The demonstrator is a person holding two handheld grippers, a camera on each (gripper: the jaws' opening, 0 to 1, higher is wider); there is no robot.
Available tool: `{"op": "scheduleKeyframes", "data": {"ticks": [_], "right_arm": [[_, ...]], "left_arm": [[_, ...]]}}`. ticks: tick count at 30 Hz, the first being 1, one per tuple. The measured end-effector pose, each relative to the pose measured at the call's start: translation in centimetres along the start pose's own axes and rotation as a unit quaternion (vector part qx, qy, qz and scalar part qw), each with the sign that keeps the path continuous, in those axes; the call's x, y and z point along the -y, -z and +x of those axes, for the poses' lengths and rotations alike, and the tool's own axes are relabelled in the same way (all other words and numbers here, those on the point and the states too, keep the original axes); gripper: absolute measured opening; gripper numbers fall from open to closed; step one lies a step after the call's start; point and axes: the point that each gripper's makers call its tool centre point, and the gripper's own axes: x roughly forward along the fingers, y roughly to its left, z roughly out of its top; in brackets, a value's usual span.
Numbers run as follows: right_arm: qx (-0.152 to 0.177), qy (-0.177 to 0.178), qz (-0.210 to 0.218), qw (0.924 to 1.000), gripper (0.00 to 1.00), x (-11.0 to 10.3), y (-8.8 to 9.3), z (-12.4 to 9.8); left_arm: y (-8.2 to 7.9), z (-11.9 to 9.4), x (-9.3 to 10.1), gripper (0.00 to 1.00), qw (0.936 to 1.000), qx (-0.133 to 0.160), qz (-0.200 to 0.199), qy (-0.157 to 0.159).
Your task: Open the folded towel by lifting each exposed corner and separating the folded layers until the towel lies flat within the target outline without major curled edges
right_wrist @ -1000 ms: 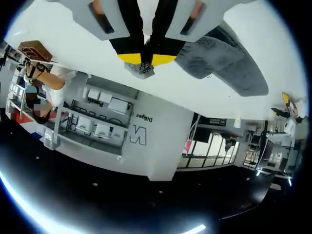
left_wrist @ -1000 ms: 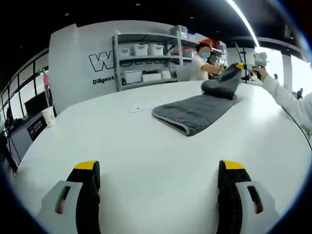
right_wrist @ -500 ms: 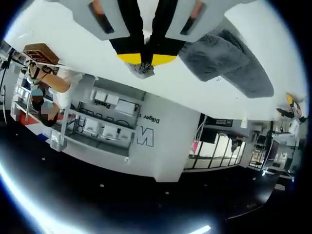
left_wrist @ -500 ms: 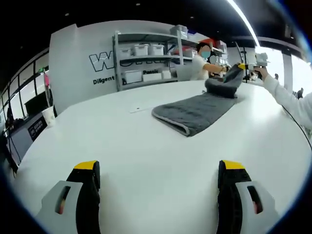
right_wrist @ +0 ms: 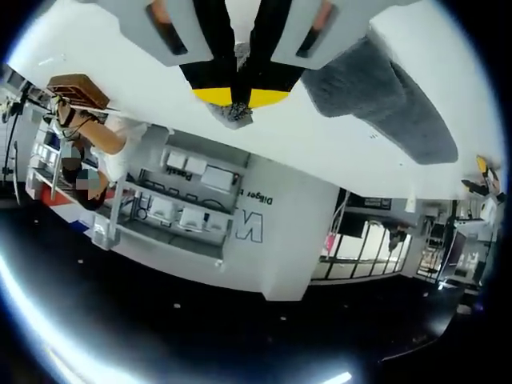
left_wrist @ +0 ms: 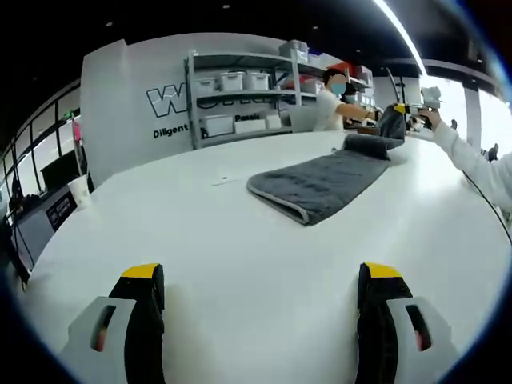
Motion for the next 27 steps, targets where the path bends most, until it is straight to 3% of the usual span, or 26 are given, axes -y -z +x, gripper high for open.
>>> {"op": "scheduleKeyframes", "data": {"ticks": [27], "right_arm": [[-0.001,0.043,0.033,0.9985,0.0,5.7,1.6,-1.6]], "left_arm": [[-0.4,0.6,1.4,1.0,1.0,-0.001,0.004,-0.007]]}}
